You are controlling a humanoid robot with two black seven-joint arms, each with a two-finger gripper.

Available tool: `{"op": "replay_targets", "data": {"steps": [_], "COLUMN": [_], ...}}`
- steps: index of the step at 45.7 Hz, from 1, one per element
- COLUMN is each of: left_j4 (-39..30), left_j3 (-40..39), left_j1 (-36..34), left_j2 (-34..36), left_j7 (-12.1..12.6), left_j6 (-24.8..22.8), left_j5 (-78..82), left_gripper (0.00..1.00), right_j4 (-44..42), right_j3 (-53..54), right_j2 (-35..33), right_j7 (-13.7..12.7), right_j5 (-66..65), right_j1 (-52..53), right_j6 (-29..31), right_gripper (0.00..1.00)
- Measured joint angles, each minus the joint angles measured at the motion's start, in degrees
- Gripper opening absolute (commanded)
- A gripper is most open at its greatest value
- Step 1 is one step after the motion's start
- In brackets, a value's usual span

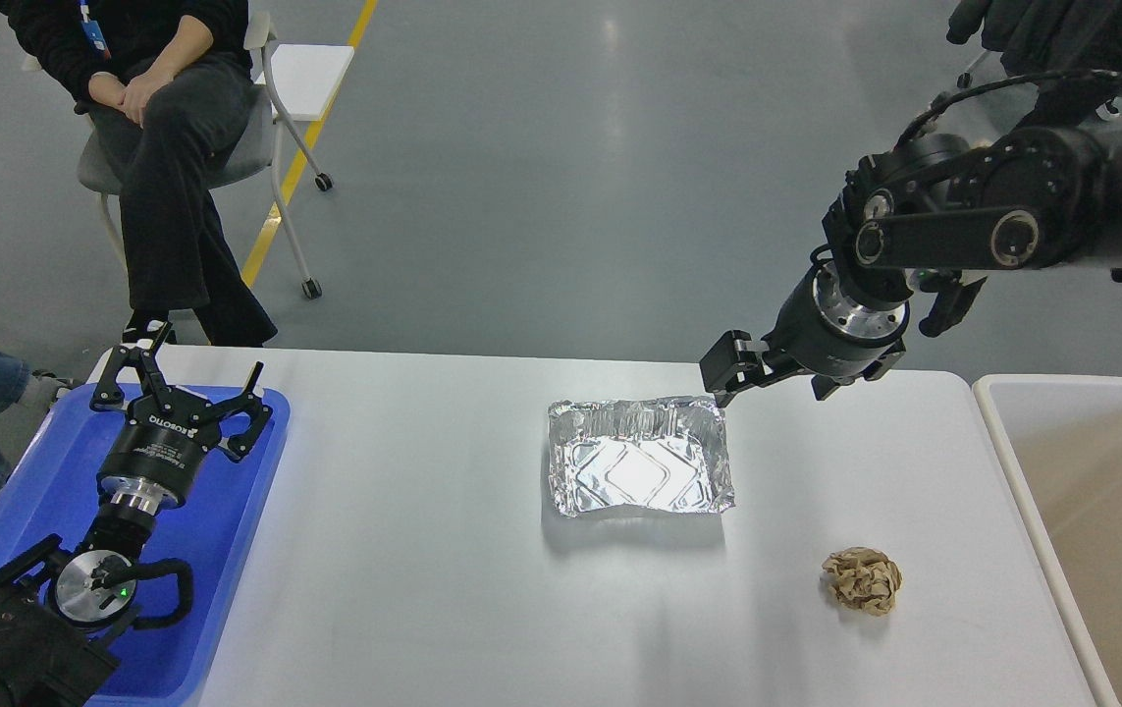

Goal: Tidy desktop
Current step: 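Move the right gripper down toward the edge of the foil tray, then close the right gripper on the foil tray's rim nearest it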

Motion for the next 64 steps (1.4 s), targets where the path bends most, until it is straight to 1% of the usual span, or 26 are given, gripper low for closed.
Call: {"op": "replay_targets", "data": {"steps": [12,32,50,64], "left_j4": [0.0,0.0,0.0,0.0], "left_j3": [0.0,0.0,0.0,0.0], "left_j1": [0.0,-0.1,-0.1,-0.1], "left_j2": [0.0,0.0,0.0,0.0], "left_j7": [0.0,0.0,0.0,0.0], "left_j6": [0.0,0.0,0.0,0.0], "left_j5": [0.0,0.0,0.0,0.0], "left_gripper": [0.99,0.99,0.99,0.99], "right_j4": [-5.1,-16.2,-27.5,-35.4], "right_j3": [1.9,4.3,4.0,3.7], "right_j2": [3.0,7.1,8.6,8.9], "right_j7": [0.0,-0.1,-0.1,-0.1], "right_j5": [-0.1,-0.3,-0.5,-4.0], "right_j1": [-5.8,-20.1,-30.9,-38.7], "right_j6": [-3.1,-8.8,-12.5,-14.6], "right_gripper": [1.00,1.00,1.00,1.00]}}
